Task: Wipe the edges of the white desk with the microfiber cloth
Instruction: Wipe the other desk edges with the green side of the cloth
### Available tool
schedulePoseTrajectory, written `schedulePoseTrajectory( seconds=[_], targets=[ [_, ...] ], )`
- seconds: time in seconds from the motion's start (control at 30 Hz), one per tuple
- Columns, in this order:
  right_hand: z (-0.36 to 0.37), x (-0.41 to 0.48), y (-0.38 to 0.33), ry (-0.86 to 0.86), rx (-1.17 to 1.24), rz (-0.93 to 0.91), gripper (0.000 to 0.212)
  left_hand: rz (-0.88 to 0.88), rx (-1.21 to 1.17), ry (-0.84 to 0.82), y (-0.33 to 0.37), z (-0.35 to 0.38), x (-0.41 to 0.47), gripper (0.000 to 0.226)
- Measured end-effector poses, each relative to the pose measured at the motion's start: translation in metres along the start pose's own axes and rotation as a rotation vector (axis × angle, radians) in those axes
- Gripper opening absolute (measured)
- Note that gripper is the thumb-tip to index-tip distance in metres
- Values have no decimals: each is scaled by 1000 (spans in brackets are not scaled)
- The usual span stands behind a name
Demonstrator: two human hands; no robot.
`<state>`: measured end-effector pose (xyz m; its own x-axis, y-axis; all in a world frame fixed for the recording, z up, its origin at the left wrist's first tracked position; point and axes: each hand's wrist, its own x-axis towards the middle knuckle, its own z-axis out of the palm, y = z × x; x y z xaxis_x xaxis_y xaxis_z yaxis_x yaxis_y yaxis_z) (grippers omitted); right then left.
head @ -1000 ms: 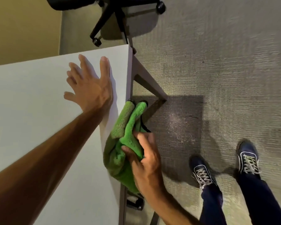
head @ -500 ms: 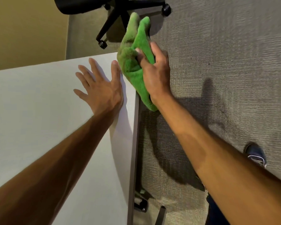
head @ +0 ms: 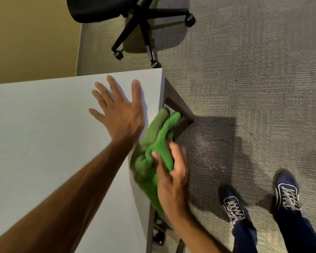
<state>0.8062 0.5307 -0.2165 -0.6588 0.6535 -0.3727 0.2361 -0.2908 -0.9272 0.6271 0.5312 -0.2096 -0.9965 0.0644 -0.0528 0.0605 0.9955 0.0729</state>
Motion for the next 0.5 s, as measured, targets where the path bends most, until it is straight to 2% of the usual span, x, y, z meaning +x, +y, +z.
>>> schedulePoseTrajectory(
  seconds=[0.1,0.27,0.37,0.5],
  targets=[
    [10,71,-24,82,1,-83,32,6,-15,-11,-1,-1,1,81],
    [20,159,-58,115,-40,-119,34,18,93,7,1,-2,1,76],
    [18,144,-52,72,-1,-108,35,18,79,-3,0,-3,1,77],
    [7,63,-17,-18,2,-94,37,10,-7,-2,-1,-3,0,80]
  ],
)
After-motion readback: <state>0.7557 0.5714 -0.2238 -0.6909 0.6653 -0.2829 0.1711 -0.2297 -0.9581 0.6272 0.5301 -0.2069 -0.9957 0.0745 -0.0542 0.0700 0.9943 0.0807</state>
